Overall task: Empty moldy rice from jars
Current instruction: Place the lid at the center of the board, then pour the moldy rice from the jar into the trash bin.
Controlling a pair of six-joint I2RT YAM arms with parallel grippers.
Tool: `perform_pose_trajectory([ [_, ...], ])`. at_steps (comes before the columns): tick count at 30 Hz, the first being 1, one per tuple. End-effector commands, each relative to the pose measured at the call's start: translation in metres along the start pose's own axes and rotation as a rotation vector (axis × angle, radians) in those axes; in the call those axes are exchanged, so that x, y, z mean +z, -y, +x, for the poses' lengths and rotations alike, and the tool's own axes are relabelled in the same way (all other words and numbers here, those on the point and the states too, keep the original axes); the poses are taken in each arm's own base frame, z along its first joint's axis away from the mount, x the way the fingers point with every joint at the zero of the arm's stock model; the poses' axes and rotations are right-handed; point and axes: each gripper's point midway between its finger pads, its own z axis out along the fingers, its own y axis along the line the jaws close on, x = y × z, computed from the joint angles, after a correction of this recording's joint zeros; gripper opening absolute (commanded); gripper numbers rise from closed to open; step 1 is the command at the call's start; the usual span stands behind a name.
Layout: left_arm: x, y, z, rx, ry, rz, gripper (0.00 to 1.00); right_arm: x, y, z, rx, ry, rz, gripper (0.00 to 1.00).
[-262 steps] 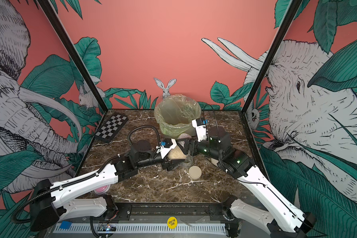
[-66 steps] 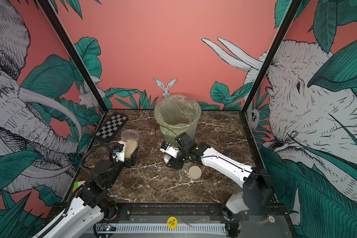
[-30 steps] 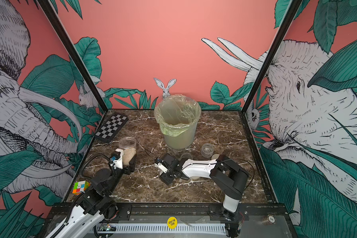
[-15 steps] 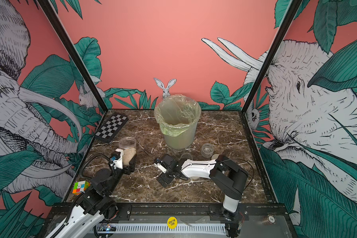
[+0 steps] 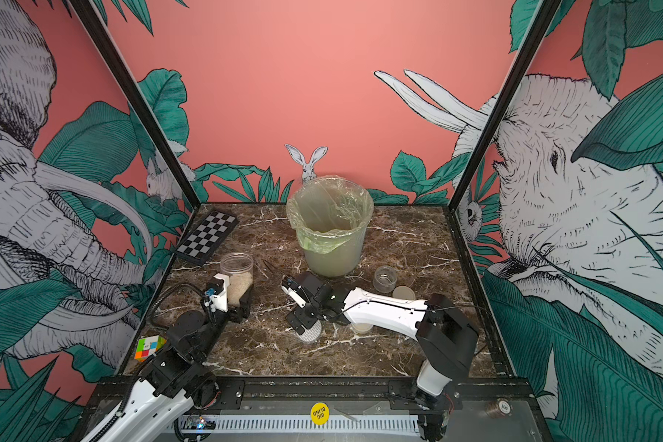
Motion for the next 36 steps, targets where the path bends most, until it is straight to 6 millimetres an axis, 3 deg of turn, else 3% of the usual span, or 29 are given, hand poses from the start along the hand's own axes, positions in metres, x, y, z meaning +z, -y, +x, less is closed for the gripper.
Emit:
perform_pose_trajectory([
  [1,-0.006,-0.002,-0.040,-0.030,0.107,0.002,0.21,-0.025,0.003,-0.018,-0.005,0.057,0.023,0.98],
  [9,-0.002,0.007,-0.068,-0.022,0.139,0.048,0.21,-0.072,0.014,-0.050,0.049,0.187,0.064,0.98],
  [15,0.011,0.018,-0.108,0.042,0.130,0.082,0.20,-0.125,0.031,-0.075,0.153,0.385,0.100,0.98],
  [19,0.020,0.026,-0.136,0.081,0.153,0.107,0.20,-0.157,0.047,-0.081,0.300,0.473,0.072,0.98],
  [28,0.053,0.069,-0.195,0.137,0.194,0.278,0.21,-0.230,0.088,-0.081,0.376,0.603,0.244,0.98],
  [36,0.084,0.103,-0.230,0.195,0.224,0.405,0.20,-0.259,0.103,-0.101,0.483,0.739,0.161,0.98],
])
